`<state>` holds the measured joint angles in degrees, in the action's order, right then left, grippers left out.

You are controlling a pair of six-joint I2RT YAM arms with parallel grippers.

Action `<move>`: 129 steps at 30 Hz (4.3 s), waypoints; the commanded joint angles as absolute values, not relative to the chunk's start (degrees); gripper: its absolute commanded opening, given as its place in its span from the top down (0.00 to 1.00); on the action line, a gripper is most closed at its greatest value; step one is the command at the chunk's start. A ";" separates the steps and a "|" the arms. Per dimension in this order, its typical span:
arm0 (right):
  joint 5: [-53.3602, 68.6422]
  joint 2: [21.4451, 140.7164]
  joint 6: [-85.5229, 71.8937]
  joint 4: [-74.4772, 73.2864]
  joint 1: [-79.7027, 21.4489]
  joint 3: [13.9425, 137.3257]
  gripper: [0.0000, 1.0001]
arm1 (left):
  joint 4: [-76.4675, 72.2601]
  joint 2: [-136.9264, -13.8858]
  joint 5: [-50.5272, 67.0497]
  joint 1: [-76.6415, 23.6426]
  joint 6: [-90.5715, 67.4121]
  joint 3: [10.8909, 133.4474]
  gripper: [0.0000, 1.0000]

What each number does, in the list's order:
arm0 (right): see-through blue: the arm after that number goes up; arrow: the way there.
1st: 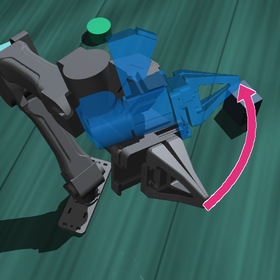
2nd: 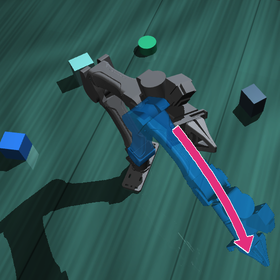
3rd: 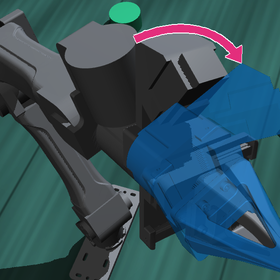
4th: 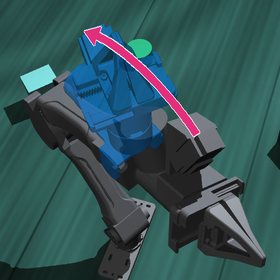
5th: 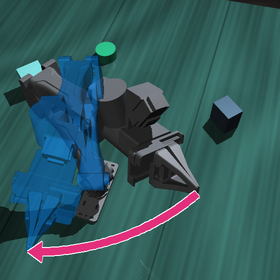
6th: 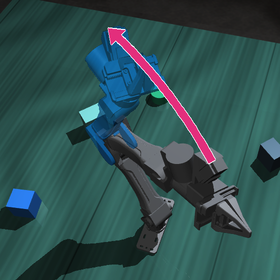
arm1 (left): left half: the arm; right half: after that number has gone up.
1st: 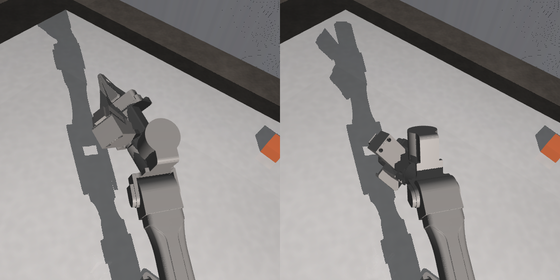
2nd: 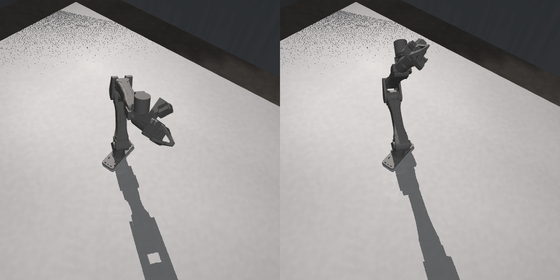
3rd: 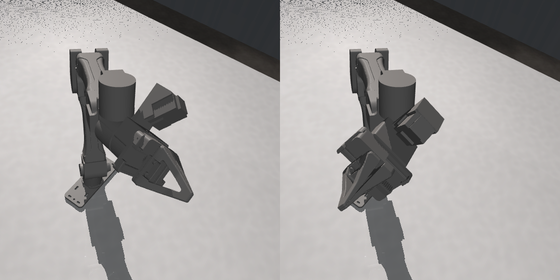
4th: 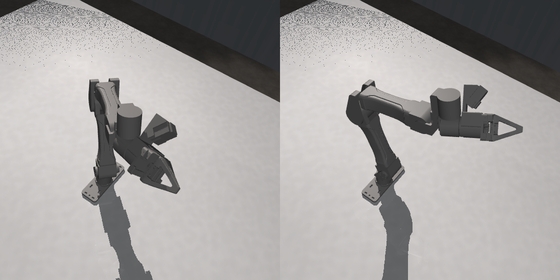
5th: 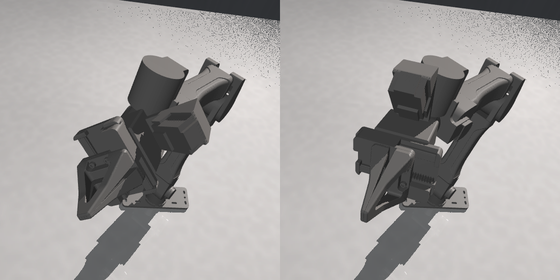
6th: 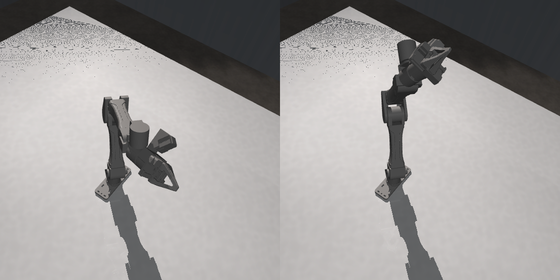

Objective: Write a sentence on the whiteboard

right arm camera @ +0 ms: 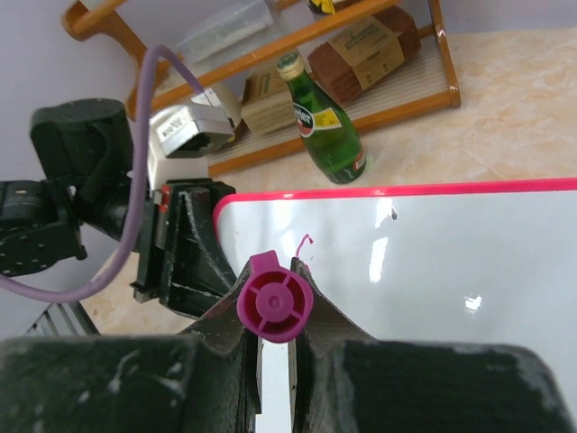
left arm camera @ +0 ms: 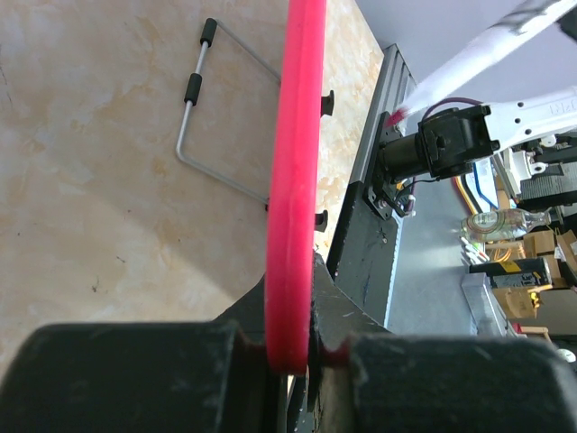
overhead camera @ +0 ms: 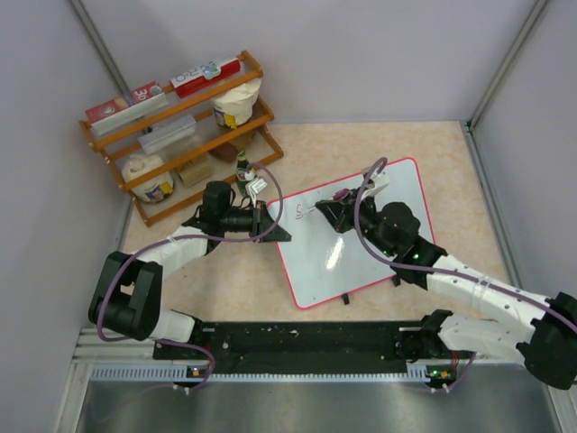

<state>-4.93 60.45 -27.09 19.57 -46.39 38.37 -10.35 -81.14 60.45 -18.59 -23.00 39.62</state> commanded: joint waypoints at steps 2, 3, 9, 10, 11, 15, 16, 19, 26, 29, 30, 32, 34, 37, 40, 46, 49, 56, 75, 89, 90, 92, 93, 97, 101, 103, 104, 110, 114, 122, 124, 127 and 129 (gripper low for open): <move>-6.94 55.11 -27.16 19.87 -46.58 41.13 1.00 | -3.78 -83.14 52.21 -20.74 -11.51 37.71 1.00; -7.38 54.85 -26.46 19.17 -46.50 41.31 1.00 | -3.69 -82.97 52.21 -20.74 -11.51 37.71 1.00; -9.75 56.16 -23.65 17.57 -45.79 42.89 1.00 | -3.69 -82.62 52.03 -20.83 -11.51 37.53 1.00; -9.76 56.77 -23.29 17.49 -45.70 43.50 1.00 | -3.69 -82.44 51.94 -20.83 -11.60 37.53 1.00; -9.76 57.30 -22.94 16.97 -45.70 44.20 1.00 | -3.69 -82.53 51.86 -20.83 -11.60 37.44 1.00; -9.58 58.71 -21.62 16.61 -45.79 45.44 1.00 | -4.04 -82.27 51.77 -20.83 -11.86 37.27 1.00; -9.58 59.06 -21.62 16.44 -45.70 45.53 1.00 | -4.22 -82.35 51.77 -20.92 -11.95 37.18 1.00; -9.41 60.11 -21.45 16.17 -45.79 45.70 1.00 | -4.31 -82.35 51.94 -20.92 -11.95 36.91 1.00; -10.46 61.43 -21.97 16.70 -45.70 44.92 1.00 | -4.39 -82.00 51.94 -20.92 -11.87 36.56 1.00; -10.90 62.22 -21.97 17.22 -45.79 44.39 1.00 | -4.31 -82.00 51.94 -20.92 -11.78 36.56 1.00; -10.99 62.40 -22.06 17.31 -45.70 44.21 1.00 | -4.39 -81.83 51.86 -20.92 -11.78 36.56 1.00; -11.07 62.49 -22.32 17.49 -45.70 43.95 1.00 | -4.39 -81.91 51.86 -21.01 -11.78 36.56 1.00; -11.34 62.58 -22.41 17.67 -45.70 43.51 1.00 | -4.31 -81.91 51.86 -21.01 -11.78 36.47 1.00; -11.51 62.58 -22.50 17.76 -45.70 42.63 1.00 | -4.31 -81.91 51.77 -21.00 -11.69 36.56 1.00; -11.60 62.14 -22.59 17.40 -45.70 41.75 1.00 | -4.31 -81.91 51.85 -21.00 -11.69 36.48 1.00; -11.08 61.61 -22.85 16.79 -45.79 40.17 1.00 | -4.13 -82.35 51.94 -21.01 -11.51 36.74 1.00; -10.90 61.26 -22.94 16.52 -45.70 39.38 1.00 | -4.13 -82.44 51.77 -21.09 -11.43 36.65 1.00; -10.37 59.77 -23.20 15.65 -45.79 37.27 1.00 | -4.04 -82.62 51.77 -21.18 -11.34 36.91 1.00; -13.71 61.26 -23.64 17.93 -45.70 40.16 1.00 | -3.43 -82.97 51.42 -21.71 -10.90 37.18 1.00; -15.20 62.40 -22.85 17.84 -45.53 41.92 1.00 | -3.25 -82.79 51.24 -21.97 -10.81 37.09 1.00; -15.55 62.40 -23.11 17.84 -45.53 41.84 1.00 | -3.25 -82.79 51.24 -21.97 -10.81 37.00 1.00; -15.82 61.97 -23.55 18.10 -45.35 41.31 1.00 | -3.25 -82.71 51.24 -22.06 -10.81 37.00 1.00; -16.08 61.96 -23.73 18.28 -45.18 41.13 1.00 | -3.25 -82.71 51.24 -21.97 -10.81 37.00 1.00; -16.61 61.70 -23.99 18.63 -45.09 40.70 1.00 | -3.16 -82.53 51.24 -22.06 -10.81 37.09 1.00; -17.05 61.52 -23.73 19.16 -44.91 39.82 1.00 | -3.25 -82.62 51.15 -22.15 -10.81 36.91 1.00; -17.31 61.18 -23.73 18.72 -44.74 39.47 1.00 | -3.25 -82.53 51.07 -22.15 -10.90 37.00 1.00; -16.97 61.00 -23.82 18.81 -44.65 39.03 1.00 | -3.25 -82.53 51.15 -22.15 -10.81 36.91 1.00; -15.03 60.64 -23.99 17.32 -44.56 37.53 1.00 | -3.25 -82.35 51.06 -22.15 -10.90 36.91 1.00; -14.41 60.03 -24.26 16.96 -44.65 36.21 1.00 | -3.34 -82.44 51.06 -22.24 -10.81 36.83 1.00; -13.53 58.71 -24.61 17.31 -44.56 33.93 1.00 | -3.34 -82.62 50.98 -22.32 -10.90 36.74 1.00; -13.45 58.97 -24.70 17.58 -44.56 33.92 1.00 | -3.43 -82.62 50.98 -22.24 -10.90 36.83 1.00; -14.15 59.32 -24.70 17.93 -44.56 34.63 1.00 | -3.43 -82.62 50.89 -22.32 -10.90 36.74 1.00; -14.94 59.50 -24.79 17.93 -44.65 35.50 1.00 | -3.43 -82.62 50.89 -22.32 -10.90 36.74 1.00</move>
